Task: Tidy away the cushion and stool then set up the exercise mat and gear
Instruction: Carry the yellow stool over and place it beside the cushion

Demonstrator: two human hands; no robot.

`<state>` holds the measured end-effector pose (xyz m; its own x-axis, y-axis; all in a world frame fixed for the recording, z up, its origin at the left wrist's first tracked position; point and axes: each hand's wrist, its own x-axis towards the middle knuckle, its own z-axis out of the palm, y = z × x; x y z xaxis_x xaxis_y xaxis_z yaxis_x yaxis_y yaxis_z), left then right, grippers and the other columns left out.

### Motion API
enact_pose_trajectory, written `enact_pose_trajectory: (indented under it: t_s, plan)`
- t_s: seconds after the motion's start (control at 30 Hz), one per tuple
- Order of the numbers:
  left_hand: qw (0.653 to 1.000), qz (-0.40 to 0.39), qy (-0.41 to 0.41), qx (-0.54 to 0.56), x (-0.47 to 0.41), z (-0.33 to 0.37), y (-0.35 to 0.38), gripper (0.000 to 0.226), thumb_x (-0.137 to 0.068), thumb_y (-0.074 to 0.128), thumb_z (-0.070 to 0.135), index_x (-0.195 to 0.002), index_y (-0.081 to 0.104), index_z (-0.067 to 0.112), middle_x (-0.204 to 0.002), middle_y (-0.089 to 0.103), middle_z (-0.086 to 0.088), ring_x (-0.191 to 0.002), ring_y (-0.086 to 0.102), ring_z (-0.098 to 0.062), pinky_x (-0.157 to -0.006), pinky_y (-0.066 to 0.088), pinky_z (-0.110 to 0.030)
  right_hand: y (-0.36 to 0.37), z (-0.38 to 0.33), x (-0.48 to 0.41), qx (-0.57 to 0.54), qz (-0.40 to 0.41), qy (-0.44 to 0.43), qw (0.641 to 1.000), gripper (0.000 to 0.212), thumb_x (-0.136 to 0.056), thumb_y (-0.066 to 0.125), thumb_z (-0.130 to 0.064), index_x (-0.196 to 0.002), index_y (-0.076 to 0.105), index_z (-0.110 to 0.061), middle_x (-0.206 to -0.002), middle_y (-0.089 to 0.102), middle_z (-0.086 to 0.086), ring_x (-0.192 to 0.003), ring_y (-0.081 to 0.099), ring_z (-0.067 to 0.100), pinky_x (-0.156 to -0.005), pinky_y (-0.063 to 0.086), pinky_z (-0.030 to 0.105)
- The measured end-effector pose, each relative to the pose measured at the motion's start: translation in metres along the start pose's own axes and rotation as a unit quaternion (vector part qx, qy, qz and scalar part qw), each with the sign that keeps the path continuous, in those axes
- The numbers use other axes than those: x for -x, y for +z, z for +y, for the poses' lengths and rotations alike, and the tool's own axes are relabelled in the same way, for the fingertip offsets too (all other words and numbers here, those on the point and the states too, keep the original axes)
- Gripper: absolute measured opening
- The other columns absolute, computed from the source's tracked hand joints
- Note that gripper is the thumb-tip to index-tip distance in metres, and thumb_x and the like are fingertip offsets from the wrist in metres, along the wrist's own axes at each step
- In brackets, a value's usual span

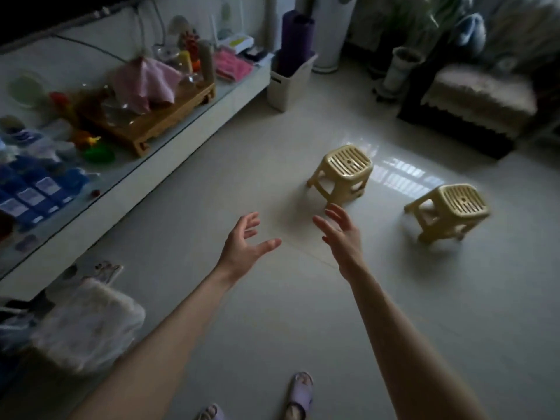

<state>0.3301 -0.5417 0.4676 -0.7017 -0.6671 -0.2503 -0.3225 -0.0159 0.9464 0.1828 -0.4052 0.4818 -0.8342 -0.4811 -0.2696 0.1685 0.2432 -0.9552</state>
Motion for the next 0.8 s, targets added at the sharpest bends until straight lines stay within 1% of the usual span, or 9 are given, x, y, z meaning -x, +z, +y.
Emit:
enact_pose_trajectory:
  t_s: [0.1,0.2,0.3,0.43,0.5,0.6,0.67,0.73,0.8]
  plan:
    - [0.999,-0.034,0.018,-0.019,-0.021,0.023,0.068,0.075,-0.07,0.081,0.023,-0.134,0.043,0.016,-0.129,0.051,-0.003,-0.118,0.051,-0.022,-0.097,0.045,-0.034,-0.073,-0.002,-0.024,0.0,0.028,-0.001,1.0,0.059,-0.081,0.073,-0.02,-0.134,0.048,-0.012,-0.131,0.056,0.007,-0.091,0.06,0.003,-0.075,0.048,0.017]
    - [0.998,-0.053,0.027,-0.025,-0.04,0.045,0.118,0.076,-0.069,0.081,0.027,-0.134,0.043,0.018,-0.127,0.05,-0.002,-0.119,0.051,-0.021,-0.098,0.046,-0.037,-0.128,-0.005,-0.044,-0.008,0.047,-0.008,0.999,0.057,-0.082,0.072,-0.017,-0.133,0.049,-0.012,-0.125,0.056,0.005,-0.085,0.06,-0.001,-0.07,0.048,0.014]
    - [0.997,-0.067,0.039,-0.03,-0.061,0.064,0.156,0.076,-0.071,0.08,0.029,-0.135,0.042,0.019,-0.131,0.05,-0.003,-0.119,0.05,-0.02,-0.097,0.045,-0.036,-0.167,-0.01,-0.068,-0.007,0.048,-0.015,0.999,0.057,-0.083,0.072,-0.019,-0.134,0.048,-0.013,-0.127,0.056,0.004,-0.085,0.059,-0.002,-0.068,0.048,0.014]
    - [0.995,-0.08,0.04,-0.039,-0.103,0.088,0.199,0.076,-0.071,0.079,0.032,-0.136,0.041,0.02,-0.134,0.049,-0.004,-0.121,0.049,-0.021,-0.098,0.045,-0.037,-0.206,-0.02,-0.119,0.005,0.06,-0.024,0.998,0.06,-0.082,0.072,-0.022,-0.136,0.046,-0.012,-0.13,0.055,0.005,-0.086,0.06,0.0,-0.067,0.049,0.013]
    - [0.995,-0.081,0.041,-0.039,-0.126,0.101,0.215,0.076,-0.072,0.078,0.032,-0.137,0.04,0.02,-0.134,0.049,-0.004,-0.121,0.048,-0.021,-0.098,0.045,-0.038,-0.219,-0.025,-0.148,0.008,0.061,-0.027,0.998,0.062,-0.081,0.073,-0.023,-0.136,0.047,-0.013,-0.131,0.055,0.005,-0.092,0.06,0.006,-0.071,0.049,0.014]
    - [0.996,-0.078,0.042,-0.028,-0.173,0.12,0.241,0.072,-0.074,0.077,0.029,-0.136,0.041,0.019,-0.131,0.049,-0.005,-0.12,0.049,-0.021,-0.096,0.045,-0.036,-0.236,-0.031,-0.201,0.014,0.062,-0.026,0.998,0.063,-0.08,0.074,-0.025,-0.136,0.046,-0.013,-0.13,0.055,0.005,-0.106,0.058,0.016,-0.083,0.05,0.022]
    - [0.996,-0.072,0.042,-0.017,-0.211,0.13,0.258,0.071,-0.074,0.078,0.026,-0.134,0.042,0.017,-0.127,0.05,-0.004,-0.118,0.05,-0.022,-0.094,0.045,-0.033,-0.246,-0.039,-0.243,0.018,0.061,-0.025,0.998,0.061,-0.081,0.074,-0.025,-0.134,0.048,-0.013,-0.125,0.056,0.001,-0.11,0.057,0.017,-0.088,0.05,0.027]
    - [0.997,-0.069,0.044,-0.011,-0.248,0.144,0.273,0.069,-0.074,0.078,0.024,-0.134,0.043,0.017,-0.124,0.05,-0.003,-0.117,0.05,-0.022,-0.093,0.045,-0.032,-0.253,-0.052,-0.284,0.018,0.059,-0.032,0.998,0.056,-0.081,0.074,-0.023,-0.132,0.05,-0.014,-0.118,0.056,-0.004,-0.106,0.058,0.012,-0.083,0.049,0.021]
    - [0.998,-0.057,0.03,-0.002,-0.29,0.155,0.285,0.067,-0.075,0.077,0.022,-0.132,0.044,0.017,-0.122,0.05,-0.002,-0.115,0.05,-0.021,-0.092,0.045,-0.031,-0.26,-0.063,-0.332,0.019,0.054,-0.027,0.998,0.056,-0.082,0.073,-0.022,-0.131,0.05,-0.013,-0.114,0.056,-0.005,-0.092,0.061,0.004,-0.072,0.051,0.014]
